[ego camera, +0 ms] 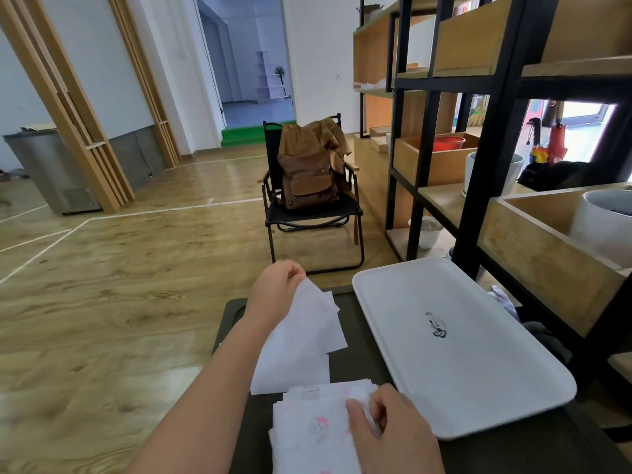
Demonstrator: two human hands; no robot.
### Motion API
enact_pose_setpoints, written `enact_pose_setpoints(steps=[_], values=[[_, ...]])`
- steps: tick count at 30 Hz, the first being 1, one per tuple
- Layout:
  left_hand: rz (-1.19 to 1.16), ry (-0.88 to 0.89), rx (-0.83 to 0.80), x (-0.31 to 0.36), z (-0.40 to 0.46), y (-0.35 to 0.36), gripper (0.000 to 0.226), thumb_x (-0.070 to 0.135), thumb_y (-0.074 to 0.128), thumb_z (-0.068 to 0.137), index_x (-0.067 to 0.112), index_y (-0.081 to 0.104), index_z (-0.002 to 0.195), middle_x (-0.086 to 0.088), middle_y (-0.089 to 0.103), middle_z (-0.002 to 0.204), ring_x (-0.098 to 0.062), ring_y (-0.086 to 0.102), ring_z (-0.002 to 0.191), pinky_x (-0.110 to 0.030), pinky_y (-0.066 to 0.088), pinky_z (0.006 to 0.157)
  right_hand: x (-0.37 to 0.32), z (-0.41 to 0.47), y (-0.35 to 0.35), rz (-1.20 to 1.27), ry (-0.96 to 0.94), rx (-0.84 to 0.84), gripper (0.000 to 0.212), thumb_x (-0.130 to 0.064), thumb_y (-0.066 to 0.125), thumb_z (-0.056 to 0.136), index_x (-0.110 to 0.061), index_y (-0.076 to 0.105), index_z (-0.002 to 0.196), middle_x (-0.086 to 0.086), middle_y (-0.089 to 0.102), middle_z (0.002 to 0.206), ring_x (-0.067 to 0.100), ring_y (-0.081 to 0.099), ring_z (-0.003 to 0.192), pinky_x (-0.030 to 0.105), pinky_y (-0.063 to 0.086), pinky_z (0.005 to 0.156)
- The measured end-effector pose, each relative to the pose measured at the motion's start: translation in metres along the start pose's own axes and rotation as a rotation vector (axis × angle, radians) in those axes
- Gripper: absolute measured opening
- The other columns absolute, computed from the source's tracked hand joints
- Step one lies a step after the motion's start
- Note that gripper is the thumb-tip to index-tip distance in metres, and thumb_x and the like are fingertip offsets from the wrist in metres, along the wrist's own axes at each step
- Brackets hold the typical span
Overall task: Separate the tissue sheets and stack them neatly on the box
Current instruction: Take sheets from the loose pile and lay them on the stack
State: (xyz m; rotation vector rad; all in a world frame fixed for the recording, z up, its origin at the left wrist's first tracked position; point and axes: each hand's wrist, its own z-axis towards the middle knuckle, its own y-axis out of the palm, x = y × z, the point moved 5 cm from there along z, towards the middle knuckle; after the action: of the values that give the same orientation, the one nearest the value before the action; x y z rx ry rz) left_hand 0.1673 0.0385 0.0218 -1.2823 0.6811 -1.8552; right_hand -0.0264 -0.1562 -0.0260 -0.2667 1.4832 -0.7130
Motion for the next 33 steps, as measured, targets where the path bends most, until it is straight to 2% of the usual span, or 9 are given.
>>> enact_pose_setpoints(steps=[2,4,8,13,18,20,23,28,33], values=[[-0.052,0.031,0.022,0.01,-0.012,-0.014,0.012,0.019,0.054,0.1,0.024,0.063,0.094,0.01,0.062,0.093,-0.007,0.057,0.088,-0.025,0.048,0.077,-0.001,-0.001,-0.001,-0.006,-0.002,-0.004,0.042,-0.04,0.071,0.079,-0.022,0.037,0.063,-0.001,0.05,0.071,0.013,0.048,0.068,0.014,0.039,0.062],[-0.092,0.086,0.035,0.021,-0.024,-0.029,0.011,0.02,0.055,0.099,0.025,0.063,0.093,0.014,0.063,0.091,-0.003,0.057,0.088,-0.019,0.047,0.074,-0.002,0.0,-0.003,-0.013,-0.017,-0.017,0.039,-0.041,0.071,0.079,-0.024,0.039,0.064,-0.003,0.049,0.072,0.01,0.048,0.062,0.013,0.039,0.063],[-0.186,0.176,0.066,0.043,-0.042,-0.059,0.014,0.017,0.055,0.098,0.026,0.061,0.09,0.018,0.062,0.082,0.008,0.056,0.08,-0.005,0.04,0.064,-0.008,0.009,-0.012,0.021,-0.074,-0.074,0.026,-0.041,0.073,0.078,-0.032,0.049,0.073,-0.009,0.049,0.079,0.0,0.05,0.072,0.011,0.038,0.063],[-0.22,0.213,0.058,0.059,-0.05,-0.08,0.015,0.014,0.053,0.1,0.024,0.059,0.09,0.007,0.061,0.076,-0.008,0.053,0.07,-0.018,0.041,0.06,-0.026,0.036,-0.023,0.103,-0.175,-0.046,0.029,-0.04,0.078,0.076,-0.043,0.054,0.09,-0.019,0.052,0.091,-0.003,0.053,0.076,0.008,0.04,0.061],[-0.267,0.206,0.052,0.064,-0.052,-0.086,0.016,0.013,0.051,0.101,0.023,0.057,0.09,0.007,0.055,0.066,-0.004,0.042,0.057,-0.014,0.035,0.054,-0.046,0.082,-0.008,0.091,-0.191,-0.065,0.041,-0.04,0.074,0.08,-0.047,0.045,0.108,-0.027,0.046,0.095,-0.006,0.054,0.081,0.008,0.036,0.062],[-0.311,0.164,0.056,0.061,-0.051,-0.084,0.015,0.016,0.05,0.101,0.023,0.056,0.09,0.013,0.048,0.056,-0.004,0.037,0.051,-0.014,0.033,0.05,-0.045,0.098,0.006,0.023,-0.172,-0.135,0.021,-0.04,0.071,0.083,-0.034,0.054,0.094,-0.019,0.055,0.085,0.002,0.056,0.076,0.015,0.042,0.061],[-0.344,0.067,0.097,0.048,-0.047,-0.079,0.014,0.02,0.048,0.103,0.022,0.055,0.091,0.015,0.043,0.049,-0.005,0.034,0.046,-0.016,0.031,0.045,-0.037,0.11,0.012,-0.042,-0.138,-0.177,0.026,-0.036,0.066,0.087,-0.013,0.066,0.076,0.0,0.065,0.072,0.014,0.06,0.068,0.027,0.049,0.063],[-0.305,-0.164,0.239,0.008,-0.043,-0.071,0.017,0.021,0.046,0.103,0.026,0.052,0.088,0.008,0.046,0.059,-0.005,0.034,0.043,-0.017,0.026,0.041,-0.024,0.108,-0.006,0.069,-0.172,-0.287,0.03,-0.033,0.063,0.091,-0.02,0.066,0.064,-0.008,0.062,0.059,0.007,0.057,0.061,0.022,0.04,0.058],[-0.288,-0.477,0.259,-0.039,-0.05,-0.05,0.014,0.02,0.044,0.103,0.02,0.054,0.094,0.002,0.058,0.084,-0.012,0.049,0.063,-0.028,0.034,0.049,-0.028,0.105,-0.024,0.134,-0.244,-0.343,0.03,-0.036,0.051,0.096,-0.018,0.056,0.072,-0.01,0.05,0.063,0.004,0.05,0.061,0.024,0.039,0.062]])
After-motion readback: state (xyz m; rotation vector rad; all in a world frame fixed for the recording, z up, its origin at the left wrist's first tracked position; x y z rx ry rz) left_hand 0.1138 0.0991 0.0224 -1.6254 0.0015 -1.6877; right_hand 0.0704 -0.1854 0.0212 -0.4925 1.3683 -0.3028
